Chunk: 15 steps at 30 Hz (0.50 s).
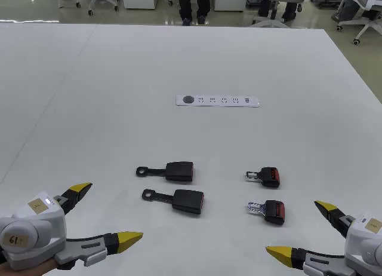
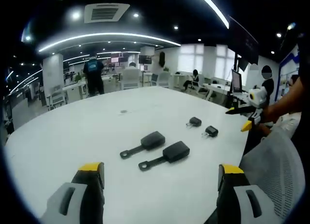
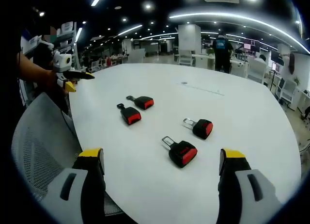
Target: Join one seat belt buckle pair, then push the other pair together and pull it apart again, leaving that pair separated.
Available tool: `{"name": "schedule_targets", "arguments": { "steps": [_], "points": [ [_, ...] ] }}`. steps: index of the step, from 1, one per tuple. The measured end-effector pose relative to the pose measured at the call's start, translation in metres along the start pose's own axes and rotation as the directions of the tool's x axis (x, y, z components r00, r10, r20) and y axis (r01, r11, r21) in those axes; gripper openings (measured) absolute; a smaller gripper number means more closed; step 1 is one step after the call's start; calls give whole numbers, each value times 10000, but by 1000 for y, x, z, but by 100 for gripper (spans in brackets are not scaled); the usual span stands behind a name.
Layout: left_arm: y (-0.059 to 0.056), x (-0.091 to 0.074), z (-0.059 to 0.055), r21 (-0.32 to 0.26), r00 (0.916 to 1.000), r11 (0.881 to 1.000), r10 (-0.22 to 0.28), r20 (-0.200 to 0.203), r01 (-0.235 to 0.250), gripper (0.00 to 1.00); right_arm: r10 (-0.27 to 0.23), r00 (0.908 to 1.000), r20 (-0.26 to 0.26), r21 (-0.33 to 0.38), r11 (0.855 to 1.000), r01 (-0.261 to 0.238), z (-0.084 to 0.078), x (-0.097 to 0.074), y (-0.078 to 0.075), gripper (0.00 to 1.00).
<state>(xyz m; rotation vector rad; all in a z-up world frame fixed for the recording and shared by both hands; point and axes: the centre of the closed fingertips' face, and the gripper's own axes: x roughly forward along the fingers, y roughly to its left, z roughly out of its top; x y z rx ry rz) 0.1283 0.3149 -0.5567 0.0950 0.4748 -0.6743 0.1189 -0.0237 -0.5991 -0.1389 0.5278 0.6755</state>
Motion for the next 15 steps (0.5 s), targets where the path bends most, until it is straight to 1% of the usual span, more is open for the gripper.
{"name": "schedule_targets", "arguments": {
  "steps": [5, 10, 15],
  "points": [
    [-2, 0, 0, 1, 10000, 10000, -15, -34, 15, 100, -7, 10000, 66, 23, 10000, 7, 3, 0, 1, 100],
    [-2, 1, -4, 11, 10000, 10000, -34, -65, 34, 100, 5, 10000, 78, 75, 10000, -6, 1, 1, 3, 100],
    [-4, 1, -2, -33, 10000, 10000, -4, -37, 3, 100, 42, 10000, 65, 138, 9999, -43, -1, 1, 7, 100]
  ]
}}
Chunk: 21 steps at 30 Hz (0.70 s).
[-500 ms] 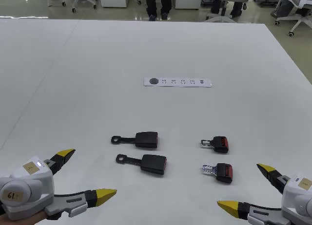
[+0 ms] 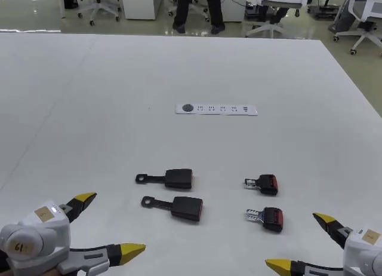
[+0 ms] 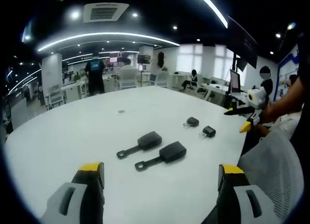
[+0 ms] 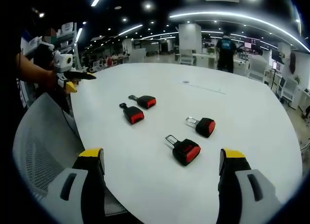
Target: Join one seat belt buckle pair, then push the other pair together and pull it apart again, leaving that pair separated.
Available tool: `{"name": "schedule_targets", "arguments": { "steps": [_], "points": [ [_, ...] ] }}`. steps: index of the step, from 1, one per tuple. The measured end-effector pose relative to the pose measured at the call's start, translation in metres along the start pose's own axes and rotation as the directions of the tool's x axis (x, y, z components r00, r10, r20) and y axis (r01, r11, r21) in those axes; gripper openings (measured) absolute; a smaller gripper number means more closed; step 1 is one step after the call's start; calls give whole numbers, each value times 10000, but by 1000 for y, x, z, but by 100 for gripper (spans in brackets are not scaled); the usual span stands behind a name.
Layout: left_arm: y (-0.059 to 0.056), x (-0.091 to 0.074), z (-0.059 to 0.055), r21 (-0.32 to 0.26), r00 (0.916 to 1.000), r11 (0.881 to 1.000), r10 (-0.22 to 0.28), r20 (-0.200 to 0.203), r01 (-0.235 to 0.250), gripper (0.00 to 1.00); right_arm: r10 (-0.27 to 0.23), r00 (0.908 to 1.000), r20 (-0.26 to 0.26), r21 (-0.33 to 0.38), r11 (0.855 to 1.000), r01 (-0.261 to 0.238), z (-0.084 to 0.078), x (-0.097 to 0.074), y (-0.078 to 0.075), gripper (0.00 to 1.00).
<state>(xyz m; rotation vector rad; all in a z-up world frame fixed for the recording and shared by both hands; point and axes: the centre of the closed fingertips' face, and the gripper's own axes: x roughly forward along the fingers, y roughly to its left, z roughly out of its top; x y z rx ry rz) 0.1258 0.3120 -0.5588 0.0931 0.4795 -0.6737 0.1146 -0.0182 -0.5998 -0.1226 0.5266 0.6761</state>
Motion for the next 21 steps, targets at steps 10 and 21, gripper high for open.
{"name": "schedule_targets", "arguments": {
  "steps": [10, 21],
  "points": [
    [-3, -1, 3, -7, 10000, 10000, 59, 76, -59, 100, -24, 10000, 38, 45, 10000, 24, 0, -3, -3, 100],
    [-2, -4, 3, -117, 9997, 9998, 184, 181, -182, 100, -36, 9999, 113, 34, 10000, 35, 4, -3, -4, 100]
  ]
}}
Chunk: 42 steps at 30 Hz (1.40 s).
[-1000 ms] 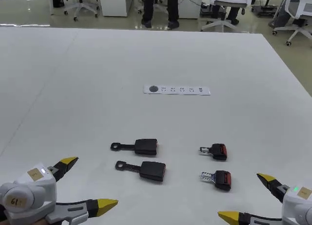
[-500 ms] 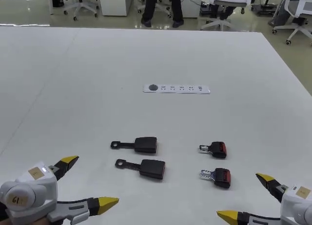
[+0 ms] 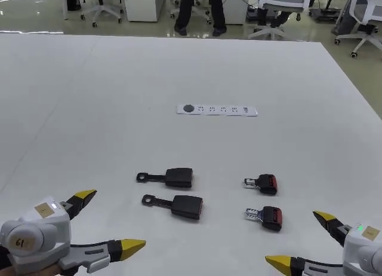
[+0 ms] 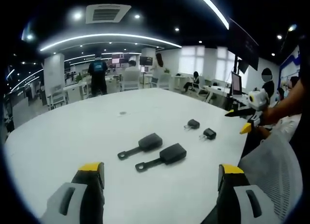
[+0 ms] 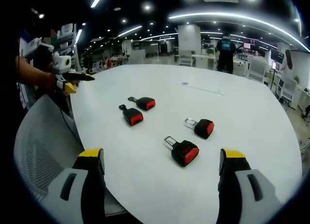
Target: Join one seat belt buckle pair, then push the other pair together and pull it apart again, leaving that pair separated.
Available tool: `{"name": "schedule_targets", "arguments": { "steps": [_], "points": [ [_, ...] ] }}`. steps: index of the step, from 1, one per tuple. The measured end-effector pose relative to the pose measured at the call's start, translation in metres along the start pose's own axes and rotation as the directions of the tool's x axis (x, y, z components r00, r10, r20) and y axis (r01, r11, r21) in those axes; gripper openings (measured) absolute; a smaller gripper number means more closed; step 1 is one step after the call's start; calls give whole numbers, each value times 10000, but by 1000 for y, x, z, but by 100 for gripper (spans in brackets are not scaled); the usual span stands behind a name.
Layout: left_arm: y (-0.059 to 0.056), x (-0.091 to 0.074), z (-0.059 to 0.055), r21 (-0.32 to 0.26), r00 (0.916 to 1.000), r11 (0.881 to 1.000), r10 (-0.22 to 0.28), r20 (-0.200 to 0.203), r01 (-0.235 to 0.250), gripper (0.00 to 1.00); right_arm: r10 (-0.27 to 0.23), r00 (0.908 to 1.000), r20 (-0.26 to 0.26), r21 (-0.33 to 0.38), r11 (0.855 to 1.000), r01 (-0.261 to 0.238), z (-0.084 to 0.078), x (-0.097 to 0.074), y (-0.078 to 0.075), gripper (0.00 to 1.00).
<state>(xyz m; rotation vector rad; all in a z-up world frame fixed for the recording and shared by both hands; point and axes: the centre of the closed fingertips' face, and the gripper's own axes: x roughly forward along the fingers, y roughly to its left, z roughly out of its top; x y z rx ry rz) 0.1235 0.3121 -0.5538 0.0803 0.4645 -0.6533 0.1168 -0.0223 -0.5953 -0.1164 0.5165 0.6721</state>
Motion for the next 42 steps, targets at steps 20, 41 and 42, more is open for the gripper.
{"name": "schedule_targets", "arguments": {
  "steps": [20, 41, 42],
  "points": [
    [-1, 2, 2, -33, 10000, 10000, -65, 13, 65, 100, 1, 10000, -76, 53, 10000, 0, 0, 1, 0, 100],
    [4, 12, -2, 85, 9993, 9995, -297, -240, 299, 100, 86, 9997, -250, 124, 9999, -83, 1, 10, -5, 99],
    [4, 12, -2, 90, 9992, 9995, -313, -260, 316, 99, 84, 9996, -272, 131, 9999, -80, 0, 11, -6, 99]
  ]
}}
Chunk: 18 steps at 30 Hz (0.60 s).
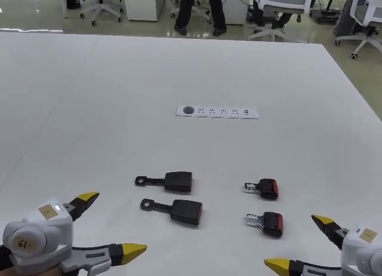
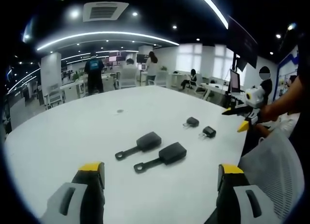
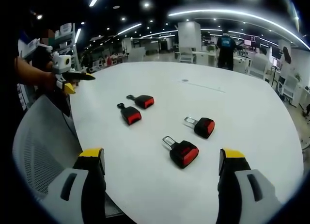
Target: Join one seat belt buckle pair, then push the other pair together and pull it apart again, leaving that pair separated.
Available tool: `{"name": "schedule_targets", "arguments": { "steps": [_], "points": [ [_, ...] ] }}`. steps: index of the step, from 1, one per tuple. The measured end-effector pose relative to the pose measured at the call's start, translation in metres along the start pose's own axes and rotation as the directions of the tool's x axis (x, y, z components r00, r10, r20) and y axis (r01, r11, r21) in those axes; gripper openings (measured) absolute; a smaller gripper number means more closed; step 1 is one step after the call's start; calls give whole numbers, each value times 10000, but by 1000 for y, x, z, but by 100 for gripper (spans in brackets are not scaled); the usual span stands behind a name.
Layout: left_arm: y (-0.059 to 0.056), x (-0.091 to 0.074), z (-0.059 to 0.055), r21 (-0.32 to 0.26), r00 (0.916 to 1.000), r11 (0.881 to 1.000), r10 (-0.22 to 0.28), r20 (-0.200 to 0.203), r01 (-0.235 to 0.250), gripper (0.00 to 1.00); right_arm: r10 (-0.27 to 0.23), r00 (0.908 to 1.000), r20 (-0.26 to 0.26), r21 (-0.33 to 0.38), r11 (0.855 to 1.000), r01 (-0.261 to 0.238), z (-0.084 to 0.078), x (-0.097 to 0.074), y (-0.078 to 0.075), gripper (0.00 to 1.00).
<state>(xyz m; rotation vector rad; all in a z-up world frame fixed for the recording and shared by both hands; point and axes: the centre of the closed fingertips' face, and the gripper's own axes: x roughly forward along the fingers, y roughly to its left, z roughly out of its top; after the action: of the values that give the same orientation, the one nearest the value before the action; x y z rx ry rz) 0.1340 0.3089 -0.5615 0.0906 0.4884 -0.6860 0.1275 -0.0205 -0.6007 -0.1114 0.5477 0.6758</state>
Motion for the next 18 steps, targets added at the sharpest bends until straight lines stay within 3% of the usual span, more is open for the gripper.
{"name": "schedule_targets", "arguments": {
  "steps": [18],
  "points": [
    [1, 19, 3, 43, 9991, 9993, -361, -214, 362, 98, 28, 9996, -273, 113, 9999, -25, -5, 14, -10, 97]
  ]
}}
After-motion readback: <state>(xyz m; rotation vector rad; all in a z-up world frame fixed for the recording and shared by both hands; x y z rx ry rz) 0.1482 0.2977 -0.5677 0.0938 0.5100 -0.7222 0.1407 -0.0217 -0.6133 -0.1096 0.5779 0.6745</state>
